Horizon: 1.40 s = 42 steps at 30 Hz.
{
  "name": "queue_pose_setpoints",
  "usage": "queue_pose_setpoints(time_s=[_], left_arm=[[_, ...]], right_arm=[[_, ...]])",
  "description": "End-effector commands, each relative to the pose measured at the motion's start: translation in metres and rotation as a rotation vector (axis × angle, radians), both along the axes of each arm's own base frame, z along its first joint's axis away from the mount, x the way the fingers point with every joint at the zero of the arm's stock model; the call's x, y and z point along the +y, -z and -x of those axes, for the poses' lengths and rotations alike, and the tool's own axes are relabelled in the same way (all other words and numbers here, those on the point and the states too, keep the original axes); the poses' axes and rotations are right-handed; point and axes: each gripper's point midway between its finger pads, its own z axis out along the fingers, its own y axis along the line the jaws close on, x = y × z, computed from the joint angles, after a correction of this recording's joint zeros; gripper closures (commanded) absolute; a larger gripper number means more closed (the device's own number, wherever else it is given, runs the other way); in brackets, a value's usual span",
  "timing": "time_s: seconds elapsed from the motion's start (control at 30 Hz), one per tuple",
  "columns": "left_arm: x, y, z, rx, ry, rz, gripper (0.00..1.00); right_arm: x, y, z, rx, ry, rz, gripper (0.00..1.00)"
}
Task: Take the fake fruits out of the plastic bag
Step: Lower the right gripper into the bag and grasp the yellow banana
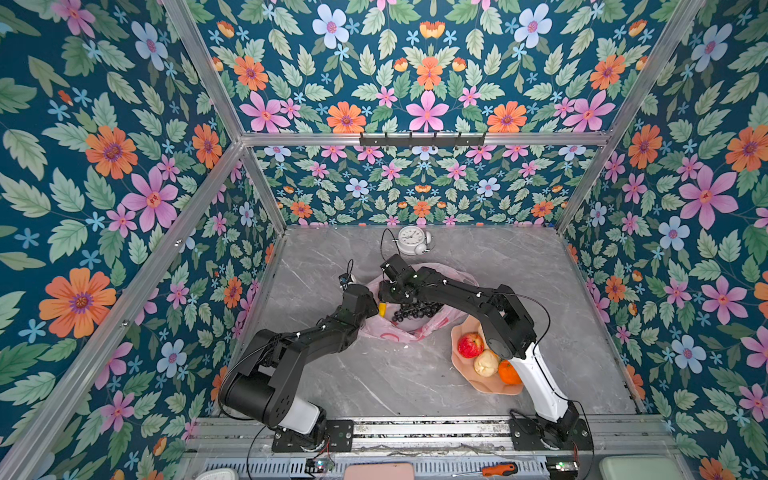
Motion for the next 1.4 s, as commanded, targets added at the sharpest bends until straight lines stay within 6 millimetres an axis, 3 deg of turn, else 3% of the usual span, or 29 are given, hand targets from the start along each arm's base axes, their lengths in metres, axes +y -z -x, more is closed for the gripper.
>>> queue_pose_setpoints(time_s=[0.0, 0.47, 0.67, 0.87, 1.03, 1.37], left_arm=[[-0.001, -0.006, -0.002, -0.024, 0.004, 0.003, 0.96], [-0.002, -0.008, -0.003, -0.027, 0.007, 0.002, 0.96], [-0.002, -0.007, -0.004, -0.024, 0.011, 0.000, 0.96], [-0.002, -0.008, -0.003, -0.027, 0.013, -0.002, 0.95], [-0.002, -0.008, -0.004, -0.028, 0.013, -0.005, 0.95], [-0.004, -0.009, -0.005, -0.028, 0.026, -0.009, 0.95]], right_arm=[[-0.006, 0.007, -0.002, 0.000, 0.016, 0.062, 0.41], [-0.026, 0.015, -0.009, -0.042, 0.032, 0.218, 0.53], [-0.023, 0.022, -0.010, -0.024, 0.024, 0.233, 0.53], [-0.021, 0.017, -0.012, -0.029, 0.019, 0.235, 0.56], [-0.017, 0.008, -0.012, -0.041, 0.014, 0.211, 0.65], [-0.015, -0.042, 0.000, -0.096, -0.026, 0.102, 0.72]])
